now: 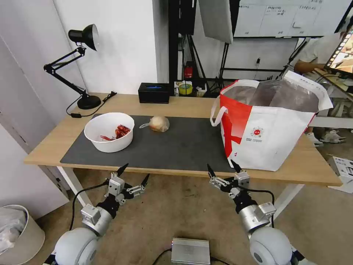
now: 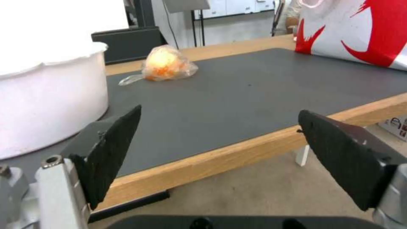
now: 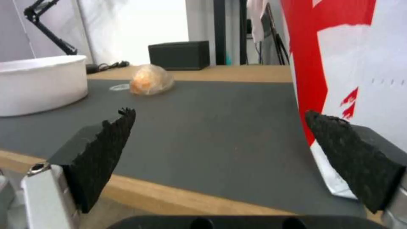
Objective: Pick up the trash from the table and place it into the takeout bag.
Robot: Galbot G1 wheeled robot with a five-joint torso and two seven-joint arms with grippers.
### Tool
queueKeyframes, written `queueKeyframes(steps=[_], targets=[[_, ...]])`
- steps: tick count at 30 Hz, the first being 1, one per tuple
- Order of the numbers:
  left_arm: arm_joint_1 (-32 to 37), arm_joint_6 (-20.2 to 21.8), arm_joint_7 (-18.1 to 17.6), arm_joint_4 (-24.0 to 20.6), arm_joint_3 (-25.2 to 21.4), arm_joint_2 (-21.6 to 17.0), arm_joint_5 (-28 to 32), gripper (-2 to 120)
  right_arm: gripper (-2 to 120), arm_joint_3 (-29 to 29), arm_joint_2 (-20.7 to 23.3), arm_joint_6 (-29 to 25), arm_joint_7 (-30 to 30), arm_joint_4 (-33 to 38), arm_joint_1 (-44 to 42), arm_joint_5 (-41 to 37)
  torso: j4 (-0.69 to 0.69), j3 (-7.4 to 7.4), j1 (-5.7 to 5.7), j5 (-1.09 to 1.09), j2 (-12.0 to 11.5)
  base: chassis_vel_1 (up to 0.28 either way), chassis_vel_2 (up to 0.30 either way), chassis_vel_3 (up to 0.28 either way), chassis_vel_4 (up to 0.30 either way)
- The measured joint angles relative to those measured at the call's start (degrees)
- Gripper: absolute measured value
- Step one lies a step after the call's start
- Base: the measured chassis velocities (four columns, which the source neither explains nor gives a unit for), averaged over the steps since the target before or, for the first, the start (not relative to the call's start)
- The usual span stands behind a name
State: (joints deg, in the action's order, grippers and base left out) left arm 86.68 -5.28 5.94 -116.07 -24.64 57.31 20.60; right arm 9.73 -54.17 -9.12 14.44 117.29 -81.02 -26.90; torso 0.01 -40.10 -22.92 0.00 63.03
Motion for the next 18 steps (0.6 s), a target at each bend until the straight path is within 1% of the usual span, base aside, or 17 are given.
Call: queueKeyframes(steps=[8,13,15,18], targets=[[1.02,-0.79,-0.03,-0.13,-0.75,0.93,-0.21,100,100,-1.56,0.18,0.30,0.13,-0.24,-0.57,1.94,-0.01,0.00,0.00,0.00,0.00,0.000,0.000,0.000,0.000],[1.66,-1.09,0.10,-0.11,-1.06,0.17,-0.71,100,100,-2.31,-0.25,0.45,0.16,-0.70,0.10,2.05,-0.01,0.00,0.00,0.01,0.00,0.000,0.000,0.000,0.000],[1.68,-1.13,0.15,-0.05,-1.13,0.12,-0.73,100,100,-2.54,-0.31,0.48,0.14,-0.80,0.64,1.78,-0.01,0.00,0.00,0.00,0.00,0.000,0.000,0.000,0.000],[1.76,-1.24,0.25,0.04,-1.23,0.33,-0.77,100,100,-4.20,-0.23,1.61,-0.20,-1.53,4.82,-1.54,-0.01,0.00,0.00,0.00,0.00,0.000,0.000,0.000,0.000]])
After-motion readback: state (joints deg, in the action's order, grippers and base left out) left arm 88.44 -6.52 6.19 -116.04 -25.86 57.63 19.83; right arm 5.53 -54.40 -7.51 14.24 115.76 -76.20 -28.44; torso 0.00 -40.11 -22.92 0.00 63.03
